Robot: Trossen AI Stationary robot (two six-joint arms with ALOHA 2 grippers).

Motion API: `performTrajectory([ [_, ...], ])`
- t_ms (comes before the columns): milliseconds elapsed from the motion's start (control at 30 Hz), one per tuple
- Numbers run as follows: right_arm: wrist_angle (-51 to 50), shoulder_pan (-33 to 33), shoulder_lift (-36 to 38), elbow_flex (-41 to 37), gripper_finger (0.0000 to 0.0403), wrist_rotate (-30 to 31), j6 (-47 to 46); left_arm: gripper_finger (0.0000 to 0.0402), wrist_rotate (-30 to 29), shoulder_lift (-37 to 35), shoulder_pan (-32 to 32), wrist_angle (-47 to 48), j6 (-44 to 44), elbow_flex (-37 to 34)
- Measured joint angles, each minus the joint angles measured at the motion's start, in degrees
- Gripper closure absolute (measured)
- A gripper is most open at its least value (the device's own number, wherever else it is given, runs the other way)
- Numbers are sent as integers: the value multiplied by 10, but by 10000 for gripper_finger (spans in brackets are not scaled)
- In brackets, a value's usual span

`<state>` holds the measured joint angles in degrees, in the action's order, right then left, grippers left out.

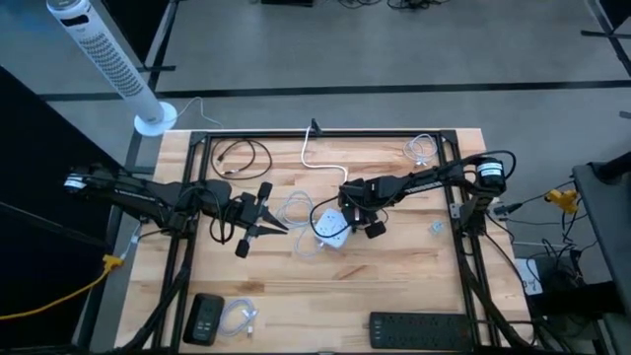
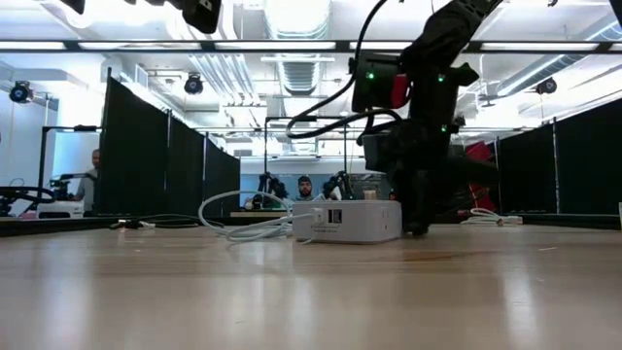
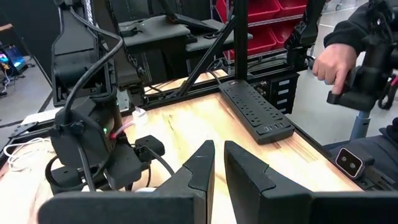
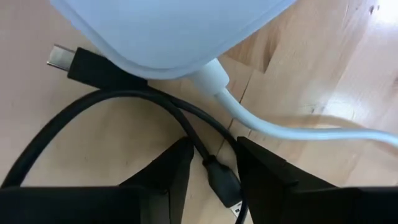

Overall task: Plug in charger cables
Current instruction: Insert the black charger cable into the black outlet

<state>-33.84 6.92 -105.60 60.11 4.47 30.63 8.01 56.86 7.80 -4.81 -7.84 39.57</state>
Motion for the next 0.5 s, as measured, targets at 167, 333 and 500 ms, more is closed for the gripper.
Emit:
performTrajectory([
  [167, -3, 0, -5, 0, 327, 0, -23, 377, 0, 0, 0, 13, 2, 0],
  [333, -21, -1, 22, -2, 395, -5, -89, 377, 0, 0, 0, 17, 8, 0],
  [500, -83, -18, 81, 8, 401, 22, -142, 377, 0, 0, 0, 25, 10, 0],
])
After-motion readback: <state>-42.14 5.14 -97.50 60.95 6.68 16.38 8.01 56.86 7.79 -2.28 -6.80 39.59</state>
